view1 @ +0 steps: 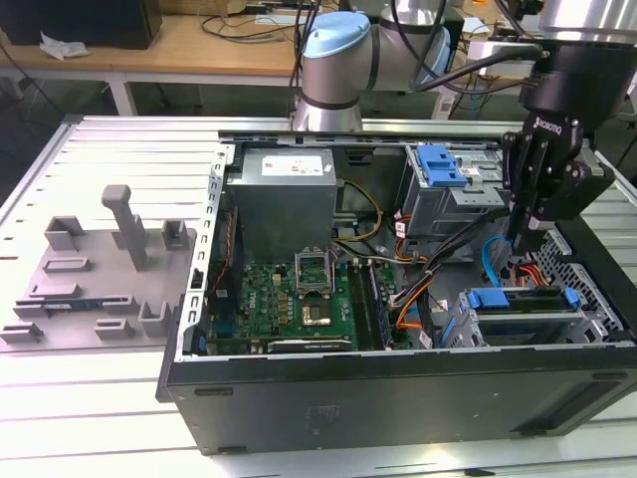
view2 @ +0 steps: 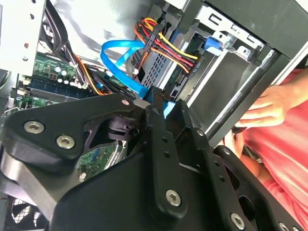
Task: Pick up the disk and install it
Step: 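Insert the second disk wire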
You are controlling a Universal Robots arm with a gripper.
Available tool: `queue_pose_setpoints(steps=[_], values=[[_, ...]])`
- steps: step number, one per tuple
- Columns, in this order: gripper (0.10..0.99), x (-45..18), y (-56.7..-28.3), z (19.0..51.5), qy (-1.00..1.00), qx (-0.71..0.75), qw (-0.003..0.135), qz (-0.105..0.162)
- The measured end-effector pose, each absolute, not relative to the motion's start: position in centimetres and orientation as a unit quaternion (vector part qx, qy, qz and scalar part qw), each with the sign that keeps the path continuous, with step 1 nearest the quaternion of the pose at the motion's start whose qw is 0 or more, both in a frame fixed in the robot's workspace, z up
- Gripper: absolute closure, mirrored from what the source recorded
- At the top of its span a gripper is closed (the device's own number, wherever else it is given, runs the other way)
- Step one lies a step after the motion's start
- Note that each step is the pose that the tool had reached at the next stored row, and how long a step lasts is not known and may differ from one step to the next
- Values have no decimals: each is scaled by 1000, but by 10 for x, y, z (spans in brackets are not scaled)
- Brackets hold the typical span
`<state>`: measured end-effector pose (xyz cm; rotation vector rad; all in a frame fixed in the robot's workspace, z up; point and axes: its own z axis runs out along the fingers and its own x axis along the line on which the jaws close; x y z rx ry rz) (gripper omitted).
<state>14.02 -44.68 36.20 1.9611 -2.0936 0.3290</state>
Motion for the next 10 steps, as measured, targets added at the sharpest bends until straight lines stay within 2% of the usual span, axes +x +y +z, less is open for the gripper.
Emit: queue_pose_setpoints(steps=[3, 10], values=[[784, 140, -446, 362, -718, 672, 133, 120], [784, 140, -445, 361, -718, 672, 134, 121]])
